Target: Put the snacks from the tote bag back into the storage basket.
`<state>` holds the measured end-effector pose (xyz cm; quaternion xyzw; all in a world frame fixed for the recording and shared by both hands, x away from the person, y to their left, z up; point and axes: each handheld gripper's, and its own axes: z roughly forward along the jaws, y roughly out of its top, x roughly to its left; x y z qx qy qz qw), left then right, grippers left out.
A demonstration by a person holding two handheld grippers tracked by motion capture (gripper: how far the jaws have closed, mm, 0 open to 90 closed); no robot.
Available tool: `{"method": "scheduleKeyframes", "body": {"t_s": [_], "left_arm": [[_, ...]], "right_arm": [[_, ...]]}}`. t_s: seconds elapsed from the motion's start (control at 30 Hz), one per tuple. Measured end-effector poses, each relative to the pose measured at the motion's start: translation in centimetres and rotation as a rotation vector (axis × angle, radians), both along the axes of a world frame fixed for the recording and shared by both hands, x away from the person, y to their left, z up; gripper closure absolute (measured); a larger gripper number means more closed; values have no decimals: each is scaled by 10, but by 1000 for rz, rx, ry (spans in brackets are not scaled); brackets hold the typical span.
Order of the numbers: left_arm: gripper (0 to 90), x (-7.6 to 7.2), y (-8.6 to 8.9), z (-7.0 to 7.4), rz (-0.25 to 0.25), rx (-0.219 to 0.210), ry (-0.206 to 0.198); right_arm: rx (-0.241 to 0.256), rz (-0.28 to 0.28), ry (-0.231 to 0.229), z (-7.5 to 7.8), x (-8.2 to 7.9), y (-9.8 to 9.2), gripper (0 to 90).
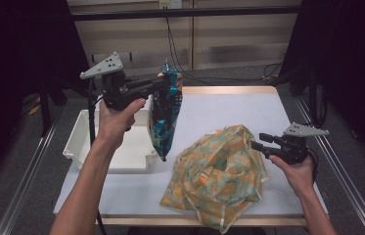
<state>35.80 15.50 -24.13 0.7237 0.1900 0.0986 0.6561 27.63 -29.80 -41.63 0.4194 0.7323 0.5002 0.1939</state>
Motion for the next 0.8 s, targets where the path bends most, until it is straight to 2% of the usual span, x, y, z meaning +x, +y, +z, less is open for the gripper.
{"method": "scheduleKeyframes", "body": {"t_s": [0.1, 0.2, 0.37, 0.5, 0.57, 0.63, 0.73, 0.8], "left_arm": [[868, 0, 12, -5, 33, 2, 9], [868, -1, 26, -9, 61, -3, 15], [868, 0, 49, -15, 113, 3, 25], [868, 2, 63, -20, 157, 14, 26], [868, 3, 69, -23, 182, 42, 21], [868, 5, 75, -27, 206, 65, 36], [868, 9, 83, -34, 227, 76, 44], [868, 11, 87, -37, 257, 82, 47]], "right_arm": [[-13, -1, 4, 0, -14, 0, 459], [3, -3, -6, 1, -30, 1, 425], [-2, -4, -13, -2, -53, 1, 390], [-4, -20, -10, -4, -64, 1, 335], [-7, -27, -11, -5, -68, 1, 300], [4, -27, -9, -7, -73, 1, 287], [15, -17, -1, -12, -81, 3, 274], [2, -19, 4, -15, -85, 6, 275]]}}
